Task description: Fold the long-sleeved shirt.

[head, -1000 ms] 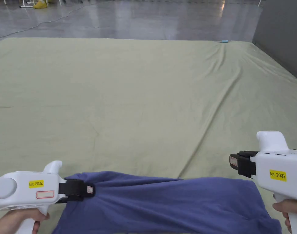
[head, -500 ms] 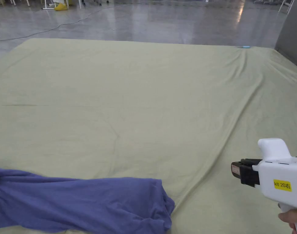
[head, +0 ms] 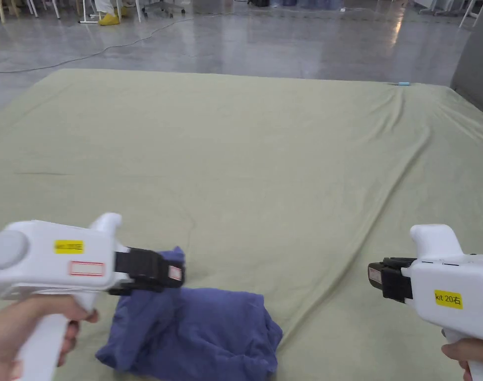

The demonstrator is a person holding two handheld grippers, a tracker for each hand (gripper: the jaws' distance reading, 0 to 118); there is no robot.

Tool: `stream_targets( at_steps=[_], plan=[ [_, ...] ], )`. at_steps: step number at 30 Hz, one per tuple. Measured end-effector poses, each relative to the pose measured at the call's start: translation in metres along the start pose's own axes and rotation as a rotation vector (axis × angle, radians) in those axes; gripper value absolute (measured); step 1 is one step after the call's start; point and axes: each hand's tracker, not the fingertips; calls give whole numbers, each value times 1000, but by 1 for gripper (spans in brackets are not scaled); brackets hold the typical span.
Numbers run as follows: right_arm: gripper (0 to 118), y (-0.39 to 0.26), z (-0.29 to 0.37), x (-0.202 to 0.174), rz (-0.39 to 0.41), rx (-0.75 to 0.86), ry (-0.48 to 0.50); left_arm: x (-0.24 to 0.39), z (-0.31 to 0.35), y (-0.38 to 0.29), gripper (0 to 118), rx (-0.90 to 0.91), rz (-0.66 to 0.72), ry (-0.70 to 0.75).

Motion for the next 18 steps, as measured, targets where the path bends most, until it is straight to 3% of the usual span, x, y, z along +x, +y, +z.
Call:
stream_targets(
  at_steps=[6,7,9,11,13,15,17,18],
  plan=[
    [0,-7,9,11,-8,6,-1,-2,-120,-16,5,-185,30,92],
    [0,-8,12,14,-14,9,-5,-11,-132,-19,19,-197,41,110],
    [0,-11,17,18,-22,15,-8,-27,-143,-19,72,-213,85,128],
    [0,-12,20,21,-27,15,-11,-28,-135,-19,86,-138,148,-23],
    [0,-13,20,23,-30,14,-19,-19,-116,-13,88,-81,137,-8],
    [0,-14,19,25,-35,12,-19,-8,-89,-5,98,-15,42,2],
    [0,-15,18,24,-46,8,-21,-3,-53,-1,97,67,15,20],
    [0,-15,18,24,-48,9,-20,13,-34,-9,90,104,24,58]
  ],
)
